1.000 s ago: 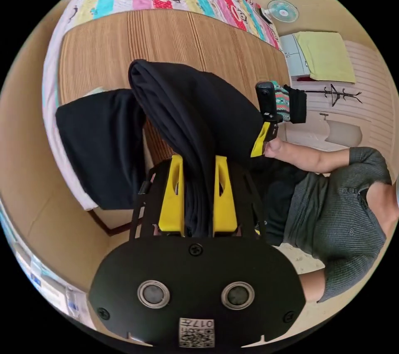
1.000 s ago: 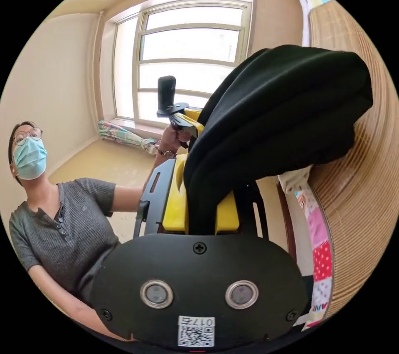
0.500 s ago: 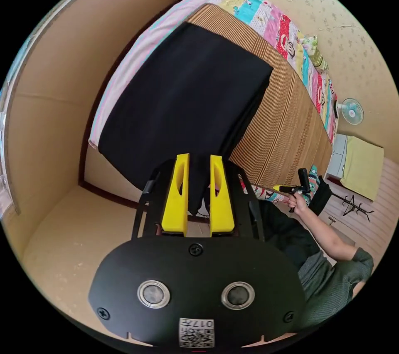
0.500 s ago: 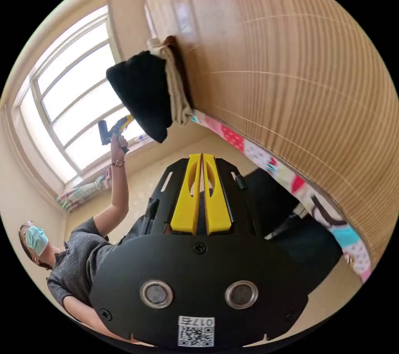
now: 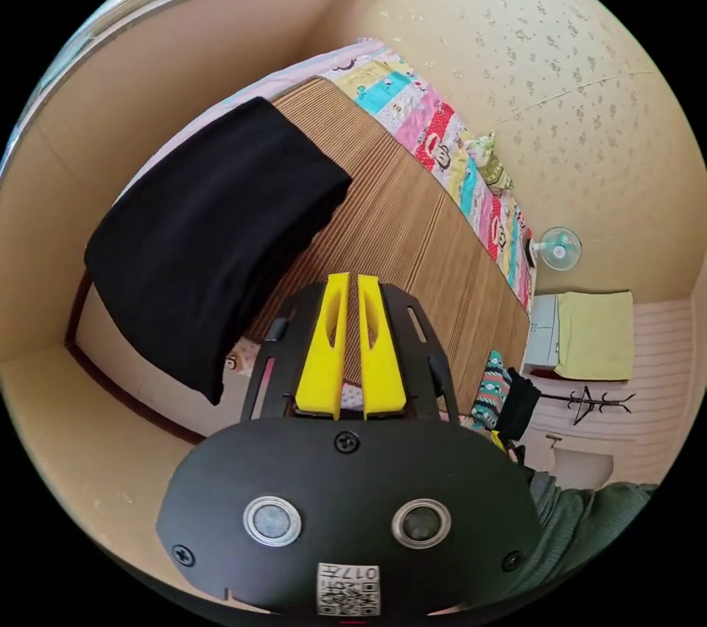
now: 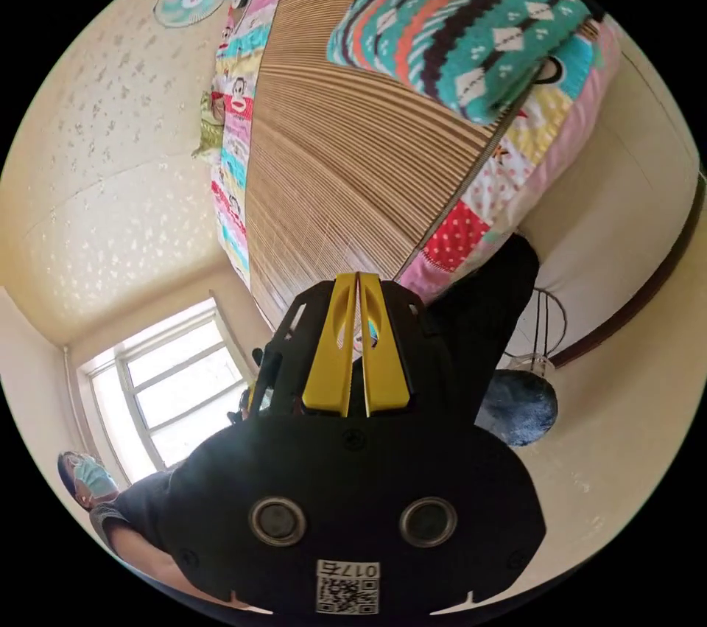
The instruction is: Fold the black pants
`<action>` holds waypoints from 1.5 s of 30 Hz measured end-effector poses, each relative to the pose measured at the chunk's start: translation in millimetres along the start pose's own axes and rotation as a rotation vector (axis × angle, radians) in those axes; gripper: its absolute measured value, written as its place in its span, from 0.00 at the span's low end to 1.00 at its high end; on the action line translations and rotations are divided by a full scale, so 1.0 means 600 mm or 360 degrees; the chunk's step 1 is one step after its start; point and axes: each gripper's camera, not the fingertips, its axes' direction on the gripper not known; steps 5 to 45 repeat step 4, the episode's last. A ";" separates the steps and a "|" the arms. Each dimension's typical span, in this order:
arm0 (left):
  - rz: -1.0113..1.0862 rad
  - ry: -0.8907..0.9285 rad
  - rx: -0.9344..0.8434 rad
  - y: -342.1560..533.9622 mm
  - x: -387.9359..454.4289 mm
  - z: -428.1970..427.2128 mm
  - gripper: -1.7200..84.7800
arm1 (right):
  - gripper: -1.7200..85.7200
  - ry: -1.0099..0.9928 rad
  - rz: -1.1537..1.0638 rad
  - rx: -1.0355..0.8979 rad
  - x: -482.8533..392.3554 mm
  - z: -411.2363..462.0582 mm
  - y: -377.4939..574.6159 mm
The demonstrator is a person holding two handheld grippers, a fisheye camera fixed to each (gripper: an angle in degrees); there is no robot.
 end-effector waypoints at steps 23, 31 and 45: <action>0.0260 0.0205 -0.0242 0.018 0.144 0.156 0.01 | 0.03 -0.0100 0.0216 0.0024 0.080 -0.014 0.046; 0.0260 0.0205 -0.0242 0.018 0.144 0.156 0.01 | 0.03 -0.0100 0.0216 0.0024 0.080 -0.014 0.046; 0.0260 0.0205 -0.0242 0.018 0.144 0.156 0.01 | 0.03 -0.0100 0.0216 0.0024 0.080 -0.014 0.046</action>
